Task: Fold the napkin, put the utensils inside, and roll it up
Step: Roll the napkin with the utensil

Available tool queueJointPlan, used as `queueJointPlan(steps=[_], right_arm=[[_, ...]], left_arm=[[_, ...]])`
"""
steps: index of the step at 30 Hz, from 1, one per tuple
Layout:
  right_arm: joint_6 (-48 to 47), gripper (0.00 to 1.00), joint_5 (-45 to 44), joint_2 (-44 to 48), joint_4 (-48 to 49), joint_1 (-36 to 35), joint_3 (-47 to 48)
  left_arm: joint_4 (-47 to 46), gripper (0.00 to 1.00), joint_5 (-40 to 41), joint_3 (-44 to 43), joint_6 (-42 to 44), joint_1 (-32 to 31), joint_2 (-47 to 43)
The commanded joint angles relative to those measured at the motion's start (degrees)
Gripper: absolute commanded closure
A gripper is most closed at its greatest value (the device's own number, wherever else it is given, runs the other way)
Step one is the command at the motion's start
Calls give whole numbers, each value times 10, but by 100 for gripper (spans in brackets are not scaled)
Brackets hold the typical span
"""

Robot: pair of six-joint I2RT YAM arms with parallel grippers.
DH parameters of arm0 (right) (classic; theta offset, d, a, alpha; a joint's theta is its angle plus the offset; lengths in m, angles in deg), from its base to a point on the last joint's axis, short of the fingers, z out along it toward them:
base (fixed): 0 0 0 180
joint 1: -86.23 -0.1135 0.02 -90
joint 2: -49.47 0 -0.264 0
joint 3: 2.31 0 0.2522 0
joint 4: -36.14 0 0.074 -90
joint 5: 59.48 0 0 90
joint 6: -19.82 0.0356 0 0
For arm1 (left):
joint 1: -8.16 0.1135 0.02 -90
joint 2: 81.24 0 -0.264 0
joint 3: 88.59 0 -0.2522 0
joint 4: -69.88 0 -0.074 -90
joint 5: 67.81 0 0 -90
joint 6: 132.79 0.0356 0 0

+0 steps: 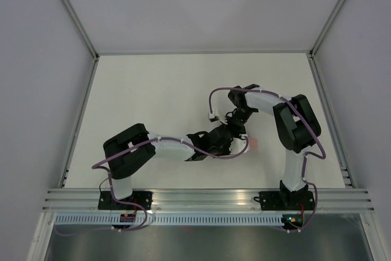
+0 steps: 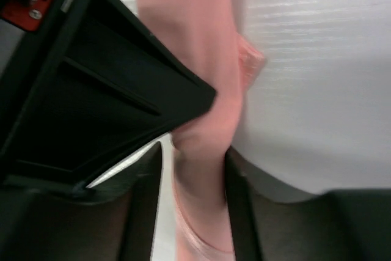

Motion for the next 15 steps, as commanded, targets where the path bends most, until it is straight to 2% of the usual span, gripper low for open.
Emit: queueJointPlan(steps=[1, 3, 6, 15], right_arm=[[-20, 47, -23, -22, 27, 6, 11], [-11, 38, -16, -19, 21, 18, 30], [5, 33, -1, -14, 17, 38, 60], [105, 30, 36, 25, 23, 116, 148]], left_arm=[[103, 87, -87, -9, -63, 6, 42], [112, 87, -101, -13, -84, 15, 43], [118, 87, -109, -14, -107, 23, 44], [145, 86, -88, -41, -182, 39, 79]])
